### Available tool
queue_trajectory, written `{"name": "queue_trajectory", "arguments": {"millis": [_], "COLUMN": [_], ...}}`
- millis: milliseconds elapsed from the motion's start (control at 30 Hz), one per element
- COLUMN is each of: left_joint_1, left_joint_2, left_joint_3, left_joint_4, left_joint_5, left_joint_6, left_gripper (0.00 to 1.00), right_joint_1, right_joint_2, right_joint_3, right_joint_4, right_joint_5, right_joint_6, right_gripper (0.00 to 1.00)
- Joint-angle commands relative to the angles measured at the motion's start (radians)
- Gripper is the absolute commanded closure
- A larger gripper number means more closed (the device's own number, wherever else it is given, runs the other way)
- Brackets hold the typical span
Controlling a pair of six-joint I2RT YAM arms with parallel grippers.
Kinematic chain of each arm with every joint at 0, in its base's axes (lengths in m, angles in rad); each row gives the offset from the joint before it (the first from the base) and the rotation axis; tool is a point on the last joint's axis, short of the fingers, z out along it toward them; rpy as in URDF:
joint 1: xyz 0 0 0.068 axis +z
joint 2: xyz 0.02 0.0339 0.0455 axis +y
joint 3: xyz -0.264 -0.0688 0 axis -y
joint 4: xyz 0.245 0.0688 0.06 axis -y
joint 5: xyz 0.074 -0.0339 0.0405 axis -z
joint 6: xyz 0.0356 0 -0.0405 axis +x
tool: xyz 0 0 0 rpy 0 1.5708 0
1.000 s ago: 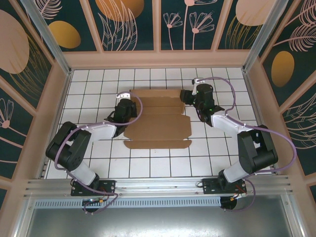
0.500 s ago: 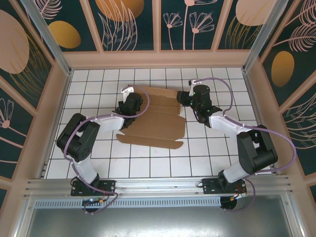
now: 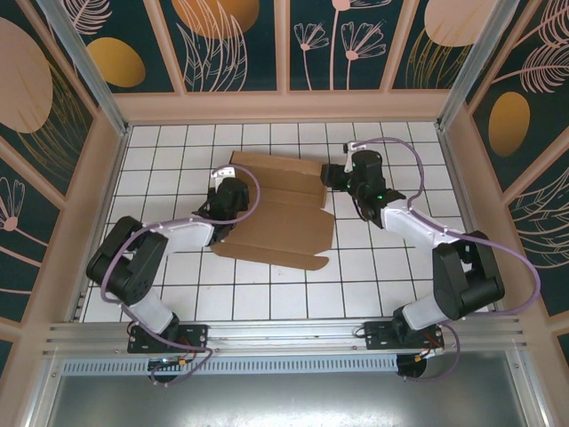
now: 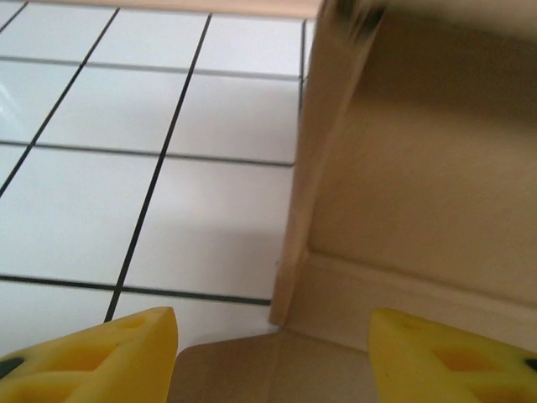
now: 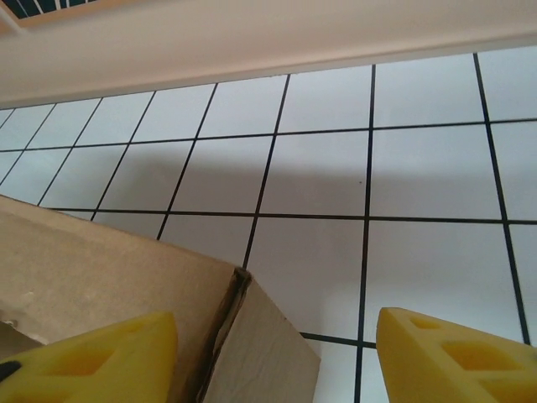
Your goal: Fold the paper box
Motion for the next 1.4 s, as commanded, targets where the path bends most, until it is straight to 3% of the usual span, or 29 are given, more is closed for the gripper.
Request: {"name": "queue_trajectory", "arguments": {"millis": [0, 167, 200, 300, 433, 700, 1067, 1267, 1367], "left_joint_1": [0.001, 0.0, 0.001, 0.0, 0.0, 0.0, 0.001, 0.0, 0.0], "left_joint_2": [-0.094, -0.237, -0.272, -0.372, -0.477, -0.579, -0.656, -0.682, -0.669], "left_joint_3": [-0.018, -0.049, -0.05, -0.039, 0.01, 0.094, 0.149, 0.226, 0.259], "left_joint_4": [0.032, -0.044, -0.078, -0.168, -0.264, -0.388, -0.424, -0.461, -0.465], "left_joint_5": [0.042, 0.072, 0.061, 0.034, 0.076, 0.15, 0.197, 0.148, 0.162], "left_joint_6": [-0.011, -0.069, -0.086, -0.108, -0.08, -0.076, -0.094, -0.081, -0.081], "left_gripper": [0.37, 0.37, 0.37, 0.37, 0.38, 0.39, 0.4, 0.38, 0.37], "right_joint_1": [-0.01, -0.012, -0.011, -0.003, -0.006, -0.003, -0.018, -0.081, -0.125], "right_joint_2": [-0.079, -0.128, -0.129, -0.099, -0.035, 0.071, 0.252, 0.353, 0.421], "right_joint_3": [0.061, 0.121, 0.133, 0.176, 0.217, 0.269, 0.406, 0.487, 0.536], "right_joint_4": [-0.061, -0.119, -0.129, -0.174, -0.227, -0.28, -0.391, -0.422, -0.443], "right_joint_5": [0.004, -0.021, -0.068, -0.164, -0.197, -0.278, -0.178, -0.171, -0.161], "right_joint_6": [-0.044, -0.09, -0.108, -0.136, -0.095, -0.046, -0.02, 0.002, 0.023], "right_gripper": [0.34, 0.39, 0.45, 0.77, 1.0, 1.0, 1.0, 1.0, 0.95]}}
